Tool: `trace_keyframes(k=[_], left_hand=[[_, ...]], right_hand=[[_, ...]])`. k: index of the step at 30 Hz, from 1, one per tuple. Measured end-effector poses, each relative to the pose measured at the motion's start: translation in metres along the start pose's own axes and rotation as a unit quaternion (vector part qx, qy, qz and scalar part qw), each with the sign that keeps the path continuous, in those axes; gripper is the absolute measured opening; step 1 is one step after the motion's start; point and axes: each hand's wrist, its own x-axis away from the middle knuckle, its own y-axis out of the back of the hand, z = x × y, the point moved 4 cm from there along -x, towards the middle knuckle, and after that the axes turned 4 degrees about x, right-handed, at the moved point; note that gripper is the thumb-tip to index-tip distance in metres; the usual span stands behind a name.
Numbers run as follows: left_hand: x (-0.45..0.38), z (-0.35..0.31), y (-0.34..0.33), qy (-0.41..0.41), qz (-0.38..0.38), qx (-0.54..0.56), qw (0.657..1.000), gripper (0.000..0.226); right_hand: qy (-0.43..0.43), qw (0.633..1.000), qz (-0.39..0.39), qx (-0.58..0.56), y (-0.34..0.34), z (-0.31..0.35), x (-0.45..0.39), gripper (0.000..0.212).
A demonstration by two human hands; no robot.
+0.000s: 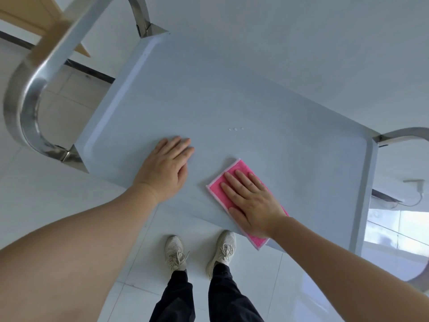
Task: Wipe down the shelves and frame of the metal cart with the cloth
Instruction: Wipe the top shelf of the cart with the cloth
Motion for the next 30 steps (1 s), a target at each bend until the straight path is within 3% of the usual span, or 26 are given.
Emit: trace_keyframes(k=[18,30], left_hand=[[-0.002,0.002,-0.003,0.003,0.007,-0.014,1.000,0.046],[0.000,0.004,-0.006,0.007,-0.008,-0.011,1.000,0.045]], right_hand=[[-0.224,0.974,-0.037,-0.022,0.027,-0.174,-0.073,0.065],[-0.275,0.960,-0.042,-0.023,0.038,-0.199,-0.132,0.066]])
